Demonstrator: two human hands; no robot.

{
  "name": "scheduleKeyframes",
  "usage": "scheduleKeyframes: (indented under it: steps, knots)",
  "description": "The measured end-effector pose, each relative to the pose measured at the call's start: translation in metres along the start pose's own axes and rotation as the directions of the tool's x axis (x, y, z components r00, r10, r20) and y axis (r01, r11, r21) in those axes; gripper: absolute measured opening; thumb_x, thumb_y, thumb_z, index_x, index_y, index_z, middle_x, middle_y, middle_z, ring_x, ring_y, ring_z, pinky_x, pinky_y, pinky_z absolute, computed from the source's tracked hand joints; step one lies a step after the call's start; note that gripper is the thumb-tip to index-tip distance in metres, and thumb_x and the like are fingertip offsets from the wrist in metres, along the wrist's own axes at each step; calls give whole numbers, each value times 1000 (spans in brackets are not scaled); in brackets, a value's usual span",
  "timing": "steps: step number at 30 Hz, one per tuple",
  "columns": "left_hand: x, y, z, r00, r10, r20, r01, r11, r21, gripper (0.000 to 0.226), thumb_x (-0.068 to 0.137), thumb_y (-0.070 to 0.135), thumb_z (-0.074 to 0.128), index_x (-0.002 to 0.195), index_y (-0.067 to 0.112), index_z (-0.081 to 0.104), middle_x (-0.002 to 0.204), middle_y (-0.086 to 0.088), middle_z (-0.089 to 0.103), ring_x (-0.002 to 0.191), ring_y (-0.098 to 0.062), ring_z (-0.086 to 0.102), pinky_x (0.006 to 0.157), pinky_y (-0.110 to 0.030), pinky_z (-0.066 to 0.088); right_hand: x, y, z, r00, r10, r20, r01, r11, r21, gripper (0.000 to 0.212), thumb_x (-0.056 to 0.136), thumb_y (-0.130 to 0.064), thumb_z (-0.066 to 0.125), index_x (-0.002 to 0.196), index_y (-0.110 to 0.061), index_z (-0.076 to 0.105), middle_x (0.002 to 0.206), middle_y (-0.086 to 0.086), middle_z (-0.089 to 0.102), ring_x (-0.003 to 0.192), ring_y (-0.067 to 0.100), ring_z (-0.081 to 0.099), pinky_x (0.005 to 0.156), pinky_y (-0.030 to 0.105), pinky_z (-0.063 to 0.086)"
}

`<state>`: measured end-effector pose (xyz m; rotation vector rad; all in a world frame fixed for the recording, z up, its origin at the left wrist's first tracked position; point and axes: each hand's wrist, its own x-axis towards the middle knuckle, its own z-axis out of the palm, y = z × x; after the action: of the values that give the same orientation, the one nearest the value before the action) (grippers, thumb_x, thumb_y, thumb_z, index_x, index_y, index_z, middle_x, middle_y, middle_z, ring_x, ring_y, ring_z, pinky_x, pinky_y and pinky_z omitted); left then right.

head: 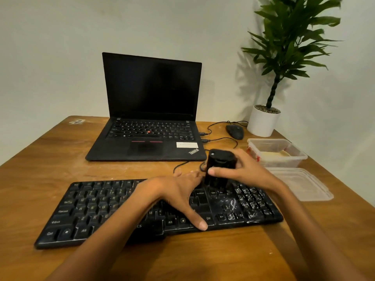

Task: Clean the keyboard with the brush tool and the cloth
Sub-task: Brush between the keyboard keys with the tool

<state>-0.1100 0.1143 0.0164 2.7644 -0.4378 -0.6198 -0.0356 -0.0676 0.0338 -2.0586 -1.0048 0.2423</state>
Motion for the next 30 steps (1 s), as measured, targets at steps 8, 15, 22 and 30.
scheduleKeyframes:
  steps: [8,15,22,30]
  knots:
    - [-2,0,2,998,-45,50,45,999,10,117,72,57,66,146,18,-15,153,5,-23,139,-9,-19,114,-33,-12,-3,-10,-18,997,47,-62,-48,999,-16,28,70,-35,72,89,-16,63,85,-2,68,80,12,64,65,16,50]
    - [-2,0,1,997,-53,54,51,998,21,117,71,58,67,146,18,-14,153,5,-20,140,-9,-17,114,-33,-11,-10,5,-12,976,198,-93,-192,979,69,22,77,-28,69,89,-29,50,98,-7,61,88,4,58,67,14,46]
    - [-3,2,0,997,-60,54,60,998,5,119,70,59,67,146,18,-14,154,5,-19,141,-10,-15,114,-34,-10,-2,-6,6,998,65,-17,-65,998,20,31,74,-39,73,96,-21,61,91,-5,66,82,7,63,72,22,54]
    - [-4,3,-1,996,-62,57,62,998,5,117,72,56,67,146,18,-14,154,6,-19,140,-10,-16,114,-33,-10,-1,-13,-14,996,75,-37,-75,997,1,21,76,-29,72,90,-18,61,82,-8,66,77,6,63,61,12,49]
